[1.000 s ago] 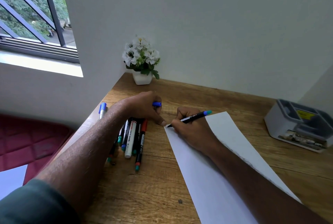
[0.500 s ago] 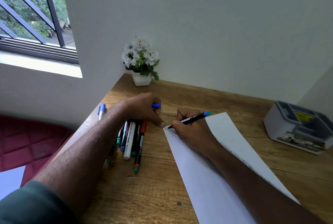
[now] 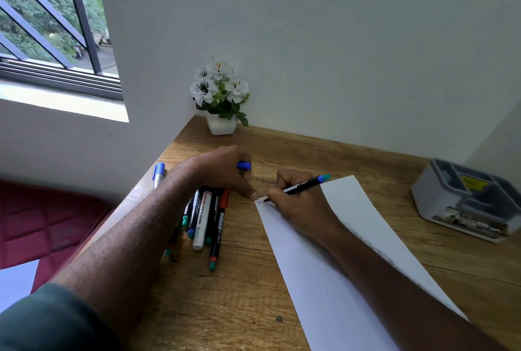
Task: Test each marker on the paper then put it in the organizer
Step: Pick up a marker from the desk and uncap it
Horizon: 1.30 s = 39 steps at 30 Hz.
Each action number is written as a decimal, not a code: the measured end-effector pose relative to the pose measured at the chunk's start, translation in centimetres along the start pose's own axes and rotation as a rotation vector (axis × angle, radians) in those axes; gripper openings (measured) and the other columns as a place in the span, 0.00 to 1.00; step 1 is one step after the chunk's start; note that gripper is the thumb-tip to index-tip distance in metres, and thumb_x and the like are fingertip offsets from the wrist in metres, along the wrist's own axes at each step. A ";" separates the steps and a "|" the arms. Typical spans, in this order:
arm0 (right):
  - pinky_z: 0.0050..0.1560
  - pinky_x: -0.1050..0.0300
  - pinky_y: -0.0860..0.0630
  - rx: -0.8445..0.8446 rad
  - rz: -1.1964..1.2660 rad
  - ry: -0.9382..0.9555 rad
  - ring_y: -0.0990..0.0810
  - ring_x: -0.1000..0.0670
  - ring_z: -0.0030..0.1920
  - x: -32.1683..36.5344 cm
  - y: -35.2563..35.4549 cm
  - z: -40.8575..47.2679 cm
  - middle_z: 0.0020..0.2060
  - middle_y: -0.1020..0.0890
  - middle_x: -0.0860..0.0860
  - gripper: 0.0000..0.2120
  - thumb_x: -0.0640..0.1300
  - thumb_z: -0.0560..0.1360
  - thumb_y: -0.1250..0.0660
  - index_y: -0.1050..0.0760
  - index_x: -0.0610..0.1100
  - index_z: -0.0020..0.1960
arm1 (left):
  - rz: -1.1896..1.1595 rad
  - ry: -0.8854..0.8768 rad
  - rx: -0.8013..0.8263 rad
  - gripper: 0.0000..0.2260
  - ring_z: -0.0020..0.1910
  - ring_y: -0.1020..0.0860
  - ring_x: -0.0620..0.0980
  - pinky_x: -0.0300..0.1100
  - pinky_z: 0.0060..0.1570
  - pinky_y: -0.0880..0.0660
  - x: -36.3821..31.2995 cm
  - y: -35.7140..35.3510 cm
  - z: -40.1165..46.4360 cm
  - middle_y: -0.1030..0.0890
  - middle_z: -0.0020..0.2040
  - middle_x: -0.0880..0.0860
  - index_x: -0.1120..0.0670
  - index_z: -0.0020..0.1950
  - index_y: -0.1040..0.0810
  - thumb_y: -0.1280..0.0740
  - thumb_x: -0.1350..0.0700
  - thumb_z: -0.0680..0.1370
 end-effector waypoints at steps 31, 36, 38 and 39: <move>0.28 0.68 0.36 -0.038 0.032 -0.063 0.32 0.58 0.28 -0.6 1.1 0.2 0.23 0.31 0.56 0.15 0.37 0.72 0.32 0.34 0.44 0.30 | 0.004 -0.011 0.005 0.17 0.39 0.26 0.45 0.39 0.36 0.34 -0.2 0.0 0.0 0.22 0.42 0.48 0.55 0.47 0.21 0.20 0.49 0.67; 0.29 0.65 0.36 -0.034 0.029 -0.059 0.32 0.57 0.29 -0.5 1.0 0.2 0.25 0.30 0.53 0.14 0.35 0.72 0.32 0.32 0.42 0.31 | 0.011 -0.011 0.007 0.17 0.40 0.27 0.45 0.39 0.36 0.34 -0.2 -0.1 0.0 0.22 0.42 0.48 0.56 0.48 0.21 0.20 0.49 0.68; 0.29 0.65 0.36 -0.031 0.045 -0.053 0.32 0.55 0.29 -0.4 0.9 0.1 0.26 0.29 0.49 0.13 0.37 0.71 0.32 0.33 0.39 0.31 | 0.018 -0.019 0.001 0.18 0.39 0.27 0.45 0.38 0.36 0.35 -0.3 -0.1 0.0 0.23 0.42 0.48 0.57 0.49 0.20 0.20 0.49 0.68; 0.29 0.63 0.37 -0.033 0.053 -0.046 0.32 0.53 0.30 -0.3 0.9 0.1 0.26 0.29 0.45 0.13 0.39 0.70 0.32 0.33 0.36 0.32 | 0.022 -0.026 -0.005 0.18 0.39 0.27 0.44 0.38 0.36 0.35 -0.4 0.0 0.0 0.23 0.41 0.48 0.57 0.49 0.20 0.20 0.49 0.67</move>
Point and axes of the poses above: each hand's wrist, its own z-axis towards the middle knuckle, its own y-axis out of the back of the hand, x = y × z, the point moved 2 cm from there along z, towards the middle knuckle
